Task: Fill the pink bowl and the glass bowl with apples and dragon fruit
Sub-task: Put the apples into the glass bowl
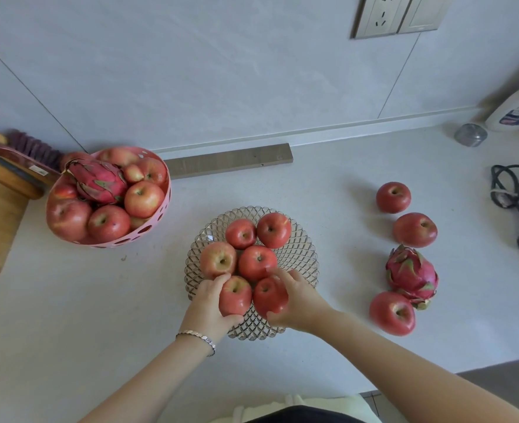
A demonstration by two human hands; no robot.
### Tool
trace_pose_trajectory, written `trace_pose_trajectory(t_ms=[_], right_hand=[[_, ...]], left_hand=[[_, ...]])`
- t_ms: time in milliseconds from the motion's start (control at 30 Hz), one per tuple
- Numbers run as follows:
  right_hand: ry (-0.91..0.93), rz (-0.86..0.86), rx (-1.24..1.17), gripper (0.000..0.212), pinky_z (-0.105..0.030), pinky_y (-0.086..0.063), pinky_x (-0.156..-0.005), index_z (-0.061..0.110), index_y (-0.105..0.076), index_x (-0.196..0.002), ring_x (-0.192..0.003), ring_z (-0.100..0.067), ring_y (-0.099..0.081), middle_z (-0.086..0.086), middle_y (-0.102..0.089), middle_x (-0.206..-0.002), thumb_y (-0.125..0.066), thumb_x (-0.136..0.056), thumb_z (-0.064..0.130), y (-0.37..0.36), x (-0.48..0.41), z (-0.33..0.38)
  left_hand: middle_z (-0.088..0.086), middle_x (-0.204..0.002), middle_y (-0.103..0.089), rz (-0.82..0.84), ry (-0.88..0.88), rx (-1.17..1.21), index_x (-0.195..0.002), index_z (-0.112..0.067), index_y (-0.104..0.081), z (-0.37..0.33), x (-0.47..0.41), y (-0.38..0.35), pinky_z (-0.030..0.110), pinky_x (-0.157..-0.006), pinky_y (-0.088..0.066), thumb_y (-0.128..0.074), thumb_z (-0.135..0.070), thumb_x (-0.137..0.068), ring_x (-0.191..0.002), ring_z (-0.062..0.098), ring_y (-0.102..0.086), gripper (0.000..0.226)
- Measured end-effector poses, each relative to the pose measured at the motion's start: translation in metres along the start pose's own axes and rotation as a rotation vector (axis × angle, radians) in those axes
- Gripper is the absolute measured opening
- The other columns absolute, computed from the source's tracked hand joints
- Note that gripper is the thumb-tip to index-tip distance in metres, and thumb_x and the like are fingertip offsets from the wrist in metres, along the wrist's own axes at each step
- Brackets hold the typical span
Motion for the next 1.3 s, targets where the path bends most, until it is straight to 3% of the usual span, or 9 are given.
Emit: trace_pose_trajectory(t_ms=[167, 300, 500, 633, 733, 800, 900, 967, 1300], right_hand=[[0.028, -0.032, 0.027, 0.073, -0.032, -0.040, -0.101, 0.025, -0.031, -0.138, -0.124, -0.020, -0.043, -0.003, -0.046, -0.133, -0.068, -0.076, 0.036, 0.022, 0.010, -0.007], [0.049, -0.084, 0.216, 0.065, -0.034, -0.033, -0.108, 0.023, -0.034, -0.138, -0.131, -0.022, -0.033, -0.005, -0.041, -0.138, -0.062, -0.079, 0.024, 0.064, 0.031, -0.033], [-0.085, 0.187, 0.937, 0.078, -0.039, -0.027, -0.109, 0.025, -0.027, -0.141, -0.131, -0.030, -0.027, -0.009, -0.030, -0.142, -0.068, -0.074, 0.019, 0.088, 0.061, -0.099], [-0.014, 0.203, 1.124, 0.066, -0.038, -0.025, -0.105, 0.017, -0.032, -0.134, -0.124, -0.028, -0.038, -0.010, -0.041, -0.134, -0.066, -0.077, 0.016, 0.082, 0.061, -0.116], [0.000, 0.154, 1.015, 0.074, -0.041, -0.017, -0.111, 0.023, -0.033, -0.133, -0.121, -0.024, -0.041, -0.002, -0.045, -0.128, -0.071, -0.069, 0.027, 0.086, 0.060, -0.116], [-0.008, 0.006, 0.743, 0.079, -0.038, -0.023, -0.111, 0.028, -0.033, -0.130, -0.118, -0.022, -0.043, 0.004, -0.047, -0.124, -0.073, -0.062, 0.032, 0.093, 0.058, -0.103], [0.015, -0.229, 0.304, 0.073, -0.031, -0.043, -0.087, 0.022, -0.038, -0.122, -0.100, -0.022, -0.051, 0.000, -0.047, -0.115, -0.074, -0.058, 0.029, 0.106, 0.047, -0.065], [0.024, -0.258, 0.159, 0.072, -0.030, -0.046, -0.077, 0.021, -0.039, -0.121, -0.091, -0.021, -0.053, -0.001, -0.043, -0.110, -0.077, -0.060, 0.030, 0.107, 0.033, -0.039], [0.126, -0.120, 0.518, 0.075, -0.037, -0.045, -0.086, 0.018, -0.033, -0.132, -0.113, -0.029, -0.049, -0.007, -0.045, -0.124, -0.072, -0.070, 0.036, 0.061, -0.034, 0.000]], left_hand=[[0.014, -0.136, -0.031, 0.014, 0.052, -0.137, -0.143, -0.015, -0.018, -0.013, 0.001, -0.007, 0.032, -0.096, -0.042, -0.069, -0.026, -0.080, -0.119, 0.028, -0.049, 0.082], [0.017, -0.135, -0.029, 0.036, 0.065, -0.210, -0.143, -0.013, -0.016, -0.016, 0.001, -0.013, 0.035, -0.094, -0.044, -0.066, -0.028, -0.081, -0.115, 0.033, -0.051, 0.081], [0.022, -0.116, -0.054, -0.171, -0.173, -0.458, -0.117, -0.006, -0.059, -0.023, 0.001, -0.017, 0.054, -0.081, -0.051, -0.086, -0.023, -0.048, -0.099, 0.046, -0.058, 0.076], [0.017, -0.121, -0.055, -0.123, -0.355, -0.438, -0.113, -0.016, -0.061, -0.042, 0.000, -0.015, 0.054, -0.087, -0.048, -0.082, -0.034, -0.056, -0.106, 0.040, -0.058, 0.064], [0.017, -0.124, -0.057, -0.066, -0.416, -0.514, -0.111, -0.021, -0.062, -0.051, -0.002, -0.014, 0.054, -0.087, -0.048, -0.064, -0.053, -0.061, -0.107, 0.040, -0.060, 0.059], [0.016, -0.139, -0.044, -0.052, -0.430, -0.551, -0.121, -0.025, -0.056, -0.057, -0.005, -0.014, 0.054, -0.100, -0.037, -0.052, -0.062, -0.065, -0.126, 0.040, -0.046, 0.066], [0.007, -0.156, -0.004, 0.043, -0.375, -0.528, -0.138, -0.032, -0.033, -0.053, -0.013, -0.020, 0.047, -0.117, -0.005, -0.056, -0.060, -0.075, -0.146, 0.027, -0.003, 0.073], [0.006, -0.157, 0.002, 0.069, -0.354, -0.573, -0.139, -0.034, -0.030, -0.054, -0.017, -0.023, 0.047, -0.119, -0.003, -0.057, -0.058, -0.076, -0.146, 0.023, 0.005, 0.072], [0.004, -0.158, 0.001, 0.111, -0.310, -0.495, -0.139, -0.037, -0.030, -0.051, -0.020, -0.026, 0.043, -0.119, -0.008, -0.060, -0.053, -0.077, -0.146, 0.022, 0.009, 0.071]])
Point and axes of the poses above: each hand's wrist, its own x-axis away from the middle knuckle, its own y-axis out of the back of the hand, z = x × y, the point moved 2 cm from there along -x, towards the middle knuckle
